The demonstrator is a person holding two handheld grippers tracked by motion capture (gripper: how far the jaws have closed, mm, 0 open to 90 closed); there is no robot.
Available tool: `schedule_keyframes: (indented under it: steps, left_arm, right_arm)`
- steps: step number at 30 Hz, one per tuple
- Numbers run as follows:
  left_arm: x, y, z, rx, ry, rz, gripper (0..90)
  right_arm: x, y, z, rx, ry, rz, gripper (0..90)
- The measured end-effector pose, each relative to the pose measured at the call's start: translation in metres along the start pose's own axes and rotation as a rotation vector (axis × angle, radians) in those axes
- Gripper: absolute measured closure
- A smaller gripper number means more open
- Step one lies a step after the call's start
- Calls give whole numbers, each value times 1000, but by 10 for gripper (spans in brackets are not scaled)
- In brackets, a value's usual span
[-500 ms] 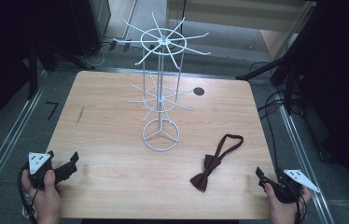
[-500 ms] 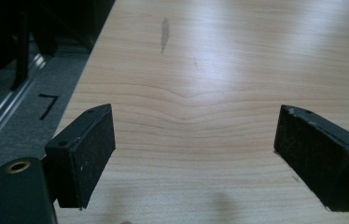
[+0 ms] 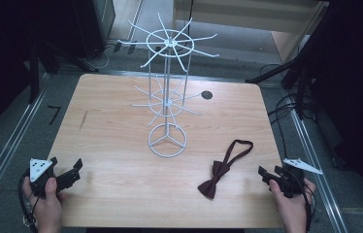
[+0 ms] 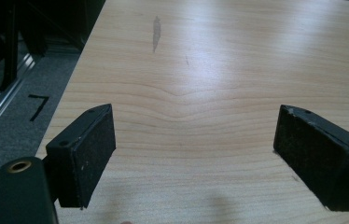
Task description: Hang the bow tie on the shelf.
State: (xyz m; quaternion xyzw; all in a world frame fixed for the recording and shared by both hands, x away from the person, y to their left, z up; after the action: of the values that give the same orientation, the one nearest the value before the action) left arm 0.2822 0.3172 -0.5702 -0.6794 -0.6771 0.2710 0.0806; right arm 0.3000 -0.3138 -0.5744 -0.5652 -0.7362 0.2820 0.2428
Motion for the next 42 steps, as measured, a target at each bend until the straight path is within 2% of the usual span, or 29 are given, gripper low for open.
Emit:
schedule_keyframes:
  steps: [6, 8, 9, 11, 13, 15, 19, 23, 26, 31, 36, 42]
  left_arm:
    - [-1, 2, 1, 16, 10, -10, 136]
    - [-1, 2, 2, 23, 17, -11, 136]
    - [-1, 2, 2, 25, 19, -11, 135]
    - [-2, 3, 2, 24, 24, -12, 135]
    - [-2, 3, 2, 23, 26, -13, 135]
    - [-2, 3, 2, 24, 33, -16, 136]
    - [-3, 4, 3, 38, 39, -16, 136]
    - [-2, 4, 3, 38, 31, -9, 136]
    - [-3, 5, 3, 42, 28, -4, 136]
    - [-3, 6, 3, 45, 32, -6, 136]
    - [-3, 6, 3, 47, 30, -7, 137]
    - [-3, 6, 4, 55, 32, -6, 137]
  right_arm:
    - [29, 9, -27, 79, -70, -42, 423]
    - [37, 15, -29, 144, -95, -47, 423]
    - [41, 17, -30, 167, -108, -50, 452]
    - [49, 20, -31, 228, -93, -82, 503]
    - [56, 22, -29, 294, -85, -102, 509]
    - [63, 25, -27, 363, -83, -98, 509]
    - [75, 27, -23, 436, -68, -78, 540]
    - [85, 23, -25, 450, -71, -58, 496]
    - [96, 17, -28, 463, -52, -101, 489]
    - [115, 17, -27, 476, -55, -155, 469]
    - [133, 25, -23, 484, -84, -183, 447]
    - [142, 30, -19, 504, -91, -192, 425]
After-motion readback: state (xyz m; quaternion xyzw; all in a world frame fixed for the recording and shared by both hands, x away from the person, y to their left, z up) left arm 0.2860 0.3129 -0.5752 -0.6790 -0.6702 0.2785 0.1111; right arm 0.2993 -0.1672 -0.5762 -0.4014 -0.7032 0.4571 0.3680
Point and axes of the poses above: each handheld gripper's, and its own axes: y roughly forward along the jaws, z roughly out of its underside, x roughly to its left, the point moved 10 cm from there along y, roughly forward along the jaws, and after that the axes turned 11 degrees about -y, right-handed, at the moved point
